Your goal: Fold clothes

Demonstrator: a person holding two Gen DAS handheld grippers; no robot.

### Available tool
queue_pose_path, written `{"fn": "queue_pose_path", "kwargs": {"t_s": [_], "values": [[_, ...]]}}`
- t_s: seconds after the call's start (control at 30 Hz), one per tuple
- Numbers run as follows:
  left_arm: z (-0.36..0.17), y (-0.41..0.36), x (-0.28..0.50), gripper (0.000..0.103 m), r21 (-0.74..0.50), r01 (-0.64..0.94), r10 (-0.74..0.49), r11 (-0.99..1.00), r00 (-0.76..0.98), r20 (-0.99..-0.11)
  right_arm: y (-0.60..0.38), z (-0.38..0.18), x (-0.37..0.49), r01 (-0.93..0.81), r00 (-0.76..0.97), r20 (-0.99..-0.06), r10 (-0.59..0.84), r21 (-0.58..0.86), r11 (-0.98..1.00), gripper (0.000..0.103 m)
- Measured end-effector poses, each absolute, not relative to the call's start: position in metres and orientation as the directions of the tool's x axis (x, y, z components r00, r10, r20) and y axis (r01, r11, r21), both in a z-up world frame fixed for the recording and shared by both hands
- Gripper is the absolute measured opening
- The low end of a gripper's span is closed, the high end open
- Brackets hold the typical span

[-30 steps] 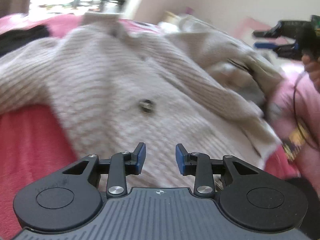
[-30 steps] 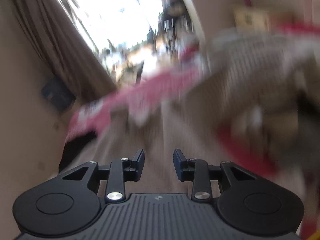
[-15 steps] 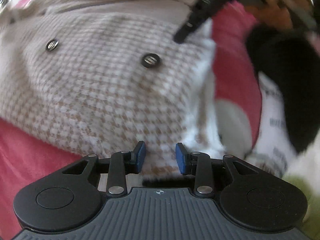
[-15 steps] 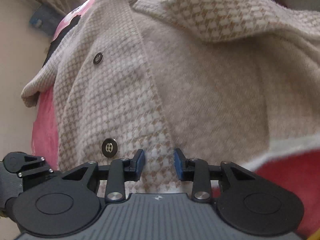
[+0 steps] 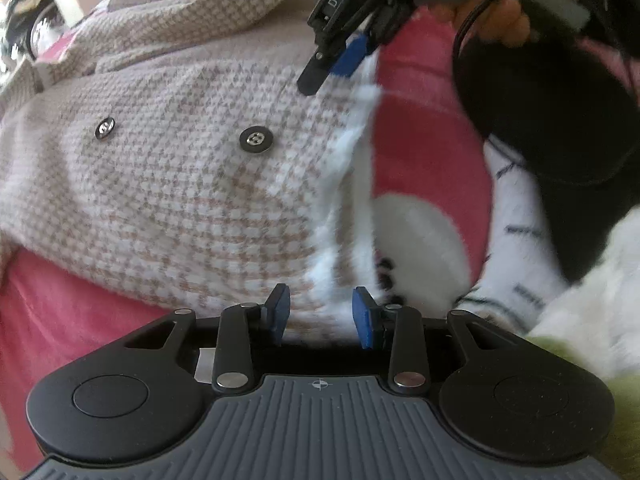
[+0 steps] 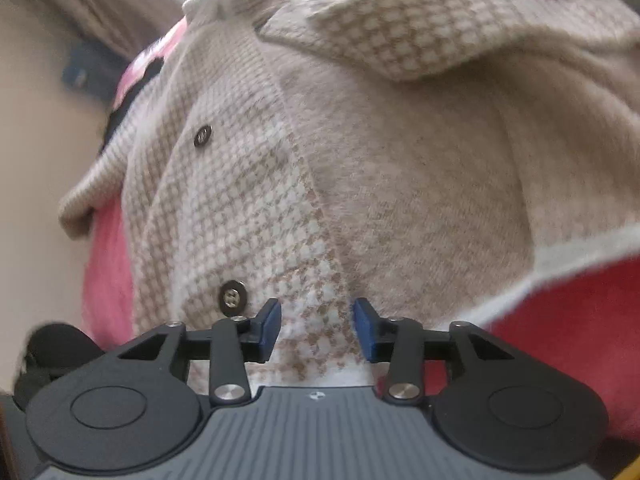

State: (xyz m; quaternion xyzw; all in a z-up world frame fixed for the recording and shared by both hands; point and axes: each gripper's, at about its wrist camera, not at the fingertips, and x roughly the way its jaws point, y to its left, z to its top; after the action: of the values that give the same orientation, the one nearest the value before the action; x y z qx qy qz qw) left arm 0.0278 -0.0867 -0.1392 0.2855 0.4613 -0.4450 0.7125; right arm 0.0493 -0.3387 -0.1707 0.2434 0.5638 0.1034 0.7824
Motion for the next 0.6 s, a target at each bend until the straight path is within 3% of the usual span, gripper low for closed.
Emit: {"fn": "queue_pose_path", "kwargs": {"t_s": [0.1,0.27,0.37,0.43,0.47,0.53,0.6], "values": [[-0.135,-0.089,0.025,0.037,-0.037,0.884,-0.394,0.466,0.171,-0.903,-0.336,-0.171,0.048,0.1,0.352,-0.828,0.436,0.496,0.862,0.044],[-0.157,-0.105,0.026,0.037,0.019,0.855,-0.296,0.518,0.199,-0.934,-0.319,-0.172,0.046,0.036,0.353,-0.857,0.376,0.414,0.909,0.038],[-0.162,-0.11,0.022,0.037,0.045,0.83,-0.262,0.556,0.227,-0.938,-0.309,-0.168,0.043,-0.02,0.363,-0.867,0.342,0.36,0.933,0.021],[-0.163,-0.113,0.019,0.031,0.065,0.814,-0.25,0.577,0.251,-0.935,-0.306,-0.161,0.043,-0.054,0.382,-0.863,0.329,0.335,0.941,0.013],[-0.163,-0.114,0.017,0.027,0.073,0.807,-0.246,0.585,0.263,-0.933,-0.305,-0.155,0.042,-0.068,0.398,-0.858,0.325,0.326,0.943,0.012],[-0.161,-0.114,0.016,0.009,0.062,0.793,-0.252,0.606,0.266,-0.931,-0.307,-0.142,0.042,-0.093,0.435,-0.84,0.325,0.317,0.944,0.012],[-0.155,-0.112,0.013,0.005,0.056,0.779,-0.267,0.624,0.28,-0.922,-0.309,-0.131,0.042,-0.107,0.457,-0.826,0.33,0.317,0.942,0.012]]}}
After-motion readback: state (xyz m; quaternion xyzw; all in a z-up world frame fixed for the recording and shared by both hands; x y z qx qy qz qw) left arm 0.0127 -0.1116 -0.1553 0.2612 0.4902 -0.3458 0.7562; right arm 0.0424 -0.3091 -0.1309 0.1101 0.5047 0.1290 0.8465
